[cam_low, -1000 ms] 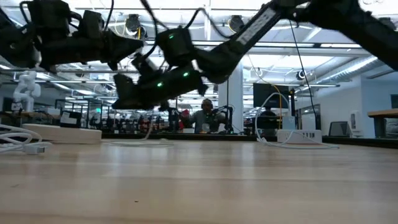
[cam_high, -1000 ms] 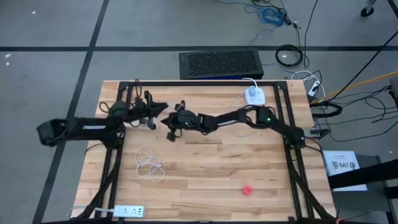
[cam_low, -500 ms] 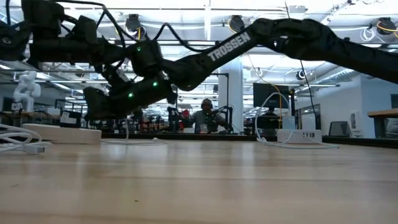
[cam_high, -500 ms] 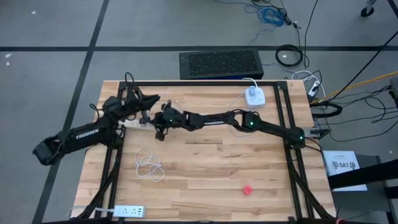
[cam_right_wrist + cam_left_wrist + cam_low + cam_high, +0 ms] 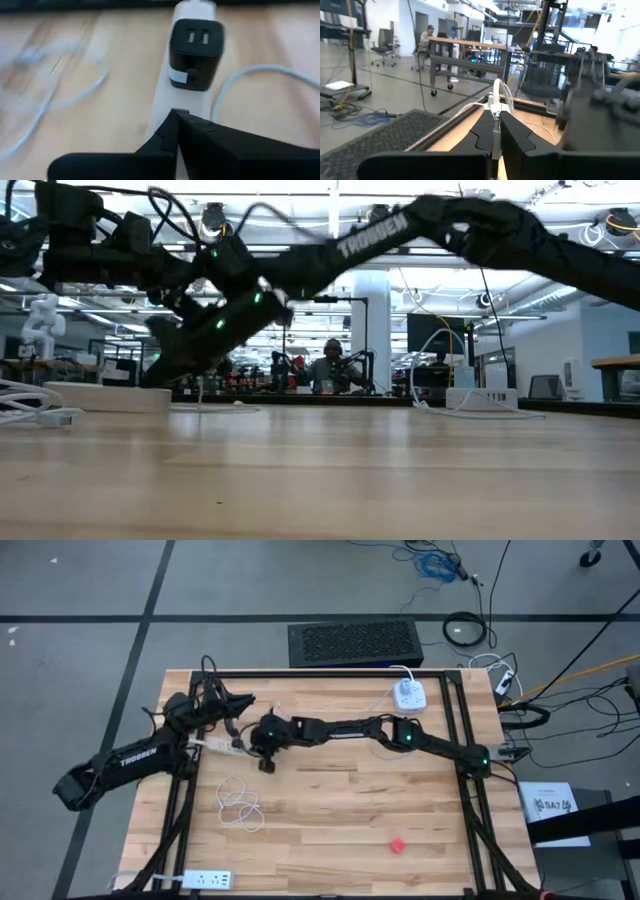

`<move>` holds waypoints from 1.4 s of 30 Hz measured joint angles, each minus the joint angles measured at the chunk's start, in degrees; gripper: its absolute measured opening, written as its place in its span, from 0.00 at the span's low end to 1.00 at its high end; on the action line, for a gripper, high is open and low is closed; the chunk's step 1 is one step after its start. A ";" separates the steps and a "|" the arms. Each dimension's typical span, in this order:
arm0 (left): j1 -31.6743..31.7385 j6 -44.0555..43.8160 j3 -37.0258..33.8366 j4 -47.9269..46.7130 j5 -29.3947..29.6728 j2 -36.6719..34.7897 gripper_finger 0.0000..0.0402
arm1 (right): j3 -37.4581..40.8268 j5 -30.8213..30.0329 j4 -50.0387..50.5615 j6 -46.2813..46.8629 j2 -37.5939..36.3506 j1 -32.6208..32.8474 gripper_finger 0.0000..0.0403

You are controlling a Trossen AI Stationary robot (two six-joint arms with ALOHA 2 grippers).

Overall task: Insert USB
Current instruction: Insert the white charger cable into the black charger adapter

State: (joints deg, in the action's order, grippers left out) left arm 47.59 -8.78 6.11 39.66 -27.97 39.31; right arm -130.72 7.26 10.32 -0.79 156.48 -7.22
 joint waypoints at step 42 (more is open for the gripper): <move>-15.51 -2.85 -2.67 1.17 -3.52 3.64 0.05 | 13.84 -13.61 56.55 -0.47 -16.56 9.29 0.00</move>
State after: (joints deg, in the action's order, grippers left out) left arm 32.08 -11.63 3.44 40.83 -31.49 42.96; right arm -116.88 -6.34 66.87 -1.26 139.92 2.07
